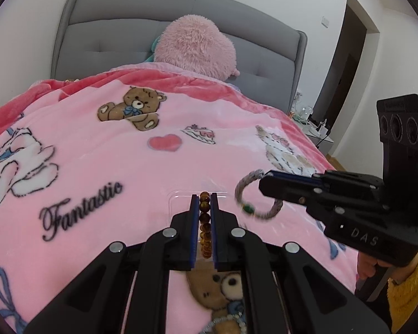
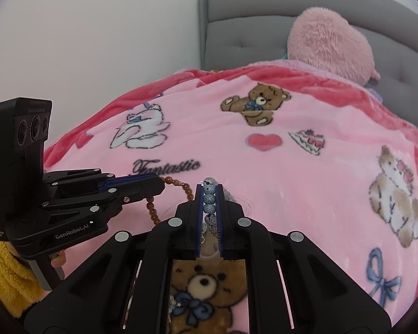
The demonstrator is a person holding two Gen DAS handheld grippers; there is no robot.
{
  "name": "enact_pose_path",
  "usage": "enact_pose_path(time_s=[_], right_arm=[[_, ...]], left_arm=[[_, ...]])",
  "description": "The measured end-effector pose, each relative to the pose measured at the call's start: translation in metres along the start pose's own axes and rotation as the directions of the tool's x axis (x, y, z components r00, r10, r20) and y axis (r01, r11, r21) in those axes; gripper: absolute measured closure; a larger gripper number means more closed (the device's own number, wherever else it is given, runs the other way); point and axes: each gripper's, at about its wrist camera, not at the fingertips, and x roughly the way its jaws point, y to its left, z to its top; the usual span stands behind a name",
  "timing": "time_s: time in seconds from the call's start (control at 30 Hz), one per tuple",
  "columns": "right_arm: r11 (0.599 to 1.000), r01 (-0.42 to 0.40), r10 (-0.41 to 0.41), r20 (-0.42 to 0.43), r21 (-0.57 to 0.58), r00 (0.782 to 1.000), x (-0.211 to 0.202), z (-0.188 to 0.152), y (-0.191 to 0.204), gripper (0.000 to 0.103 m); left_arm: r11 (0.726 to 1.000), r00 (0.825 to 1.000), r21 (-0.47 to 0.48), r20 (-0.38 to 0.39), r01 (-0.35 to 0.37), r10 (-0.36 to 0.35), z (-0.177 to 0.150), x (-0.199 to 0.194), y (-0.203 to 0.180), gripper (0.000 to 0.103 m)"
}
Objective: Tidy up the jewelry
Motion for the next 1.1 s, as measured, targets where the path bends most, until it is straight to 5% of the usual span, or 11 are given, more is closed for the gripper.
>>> enact_pose_path(time_s=[0.83, 0.97, 1.1], right_arm=[[0.999, 0.016, -0.013, -0.117, 0.028, 0.993, 0.041, -0.038, -0.005, 0.094], [0.999, 0.019, -0.015, -0.099, 0.034, 0.995, 0.035, -0.037, -0.004, 0.093], [0.999, 0.014, -0.012, -0.076, 0.033, 0.997, 0.023, -0.034, -0.004, 0.093]], left_arm=[[0.999, 0.995, -0.006, -0.086, -0.053, 0.052, -0.026, 0.039, 0.010, 0.094], [0.998, 0.996, -0.023, -0.077, -0.050, 0.048, -0.024, 0.037, 0.012, 0.074], [0.999, 0.997, -0.016, -0.062, -0.050, 0.049, -0.021, 0.027, 0.013, 0.074]])
